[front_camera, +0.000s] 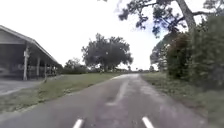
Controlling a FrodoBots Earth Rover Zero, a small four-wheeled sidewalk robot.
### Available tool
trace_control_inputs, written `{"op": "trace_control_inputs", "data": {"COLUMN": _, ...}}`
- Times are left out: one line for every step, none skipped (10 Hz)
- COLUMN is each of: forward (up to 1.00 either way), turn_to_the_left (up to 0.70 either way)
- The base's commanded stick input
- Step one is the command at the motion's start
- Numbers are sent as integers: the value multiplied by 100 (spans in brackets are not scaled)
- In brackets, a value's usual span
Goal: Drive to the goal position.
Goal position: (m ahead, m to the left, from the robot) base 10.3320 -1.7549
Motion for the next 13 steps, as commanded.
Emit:
{"op": "trace_control_inputs", "data": {"forward": 70, "turn_to_the_left": 0}}
{"op": "trace_control_inputs", "data": {"forward": 70, "turn_to_the_left": 0}}
{"op": "trace_control_inputs", "data": {"forward": 70, "turn_to_the_left": 0}}
{"op": "trace_control_inputs", "data": {"forward": 70, "turn_to_the_left": 0}}
{"op": "trace_control_inputs", "data": {"forward": 70, "turn_to_the_left": 0}}
{"op": "trace_control_inputs", "data": {"forward": 70, "turn_to_the_left": -8}}
{"op": "trace_control_inputs", "data": {"forward": 70, "turn_to_the_left": -29}}
{"op": "trace_control_inputs", "data": {"forward": 70, "turn_to_the_left": -33}}
{"op": "trace_control_inputs", "data": {"forward": 70, "turn_to_the_left": -27}}
{"op": "trace_control_inputs", "data": {"forward": 70, "turn_to_the_left": -13}}
{"op": "trace_control_inputs", "data": {"forward": 70, "turn_to_the_left": -3}}
{"op": "trace_control_inputs", "data": {"forward": 70, "turn_to_the_left": 0}}
{"op": "trace_control_inputs", "data": {"forward": 70, "turn_to_the_left": 0}}
